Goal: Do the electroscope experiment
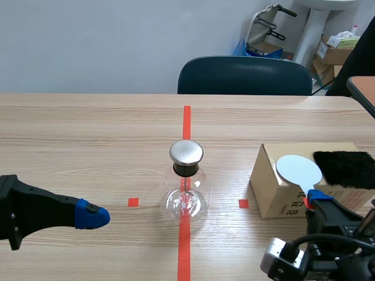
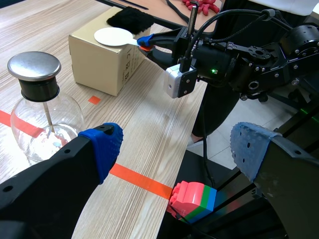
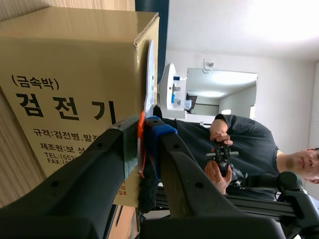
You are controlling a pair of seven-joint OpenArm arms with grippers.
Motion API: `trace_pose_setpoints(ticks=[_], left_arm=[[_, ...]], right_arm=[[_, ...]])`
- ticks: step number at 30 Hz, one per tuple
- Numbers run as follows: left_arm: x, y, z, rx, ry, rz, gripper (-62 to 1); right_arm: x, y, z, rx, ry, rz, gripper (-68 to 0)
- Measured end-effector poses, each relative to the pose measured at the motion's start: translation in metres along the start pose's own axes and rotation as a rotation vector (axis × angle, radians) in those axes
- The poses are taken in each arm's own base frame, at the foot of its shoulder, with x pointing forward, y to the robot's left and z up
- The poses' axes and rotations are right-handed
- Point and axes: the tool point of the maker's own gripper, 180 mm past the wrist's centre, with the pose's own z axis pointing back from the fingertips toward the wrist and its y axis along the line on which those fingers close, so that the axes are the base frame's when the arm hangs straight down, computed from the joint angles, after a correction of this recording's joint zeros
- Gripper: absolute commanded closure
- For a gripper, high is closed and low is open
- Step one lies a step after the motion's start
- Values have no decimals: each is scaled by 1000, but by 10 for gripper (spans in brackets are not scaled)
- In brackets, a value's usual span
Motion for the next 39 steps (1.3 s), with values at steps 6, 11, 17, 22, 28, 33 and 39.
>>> trace_pose_setpoints(ticks=[6, 11, 17, 22, 28, 33, 39], left_arm=[[-5, 0, 0, 0, 25, 0, -471], [-4, 0, 0, 0, 25, 0, -471], [-4, 0, 0, 1, 24, 0, -466], [-4, 3, 0, 16, 20, -7, -360], [6, 12, -3, 23, -2, -50, -157], [7, 25, -12, 64, -55, -42, -65], [-14, 51, -22, 139, -63, -12, -36]], right_arm=[[0, 0, 0, 0, 0, 0, -11], [-1, 0, 0, 0, 8, -11, -15], [11, -7, -2, -18, -57, -16, -16], [14, -38, -14, -107, -79, -14, -16], [21, -73, -24, -207, -92, -4, -16], [23, -84, -27, -245, -47, -6, -16], [40, -90, -34, -274, -21, -22, -16]])
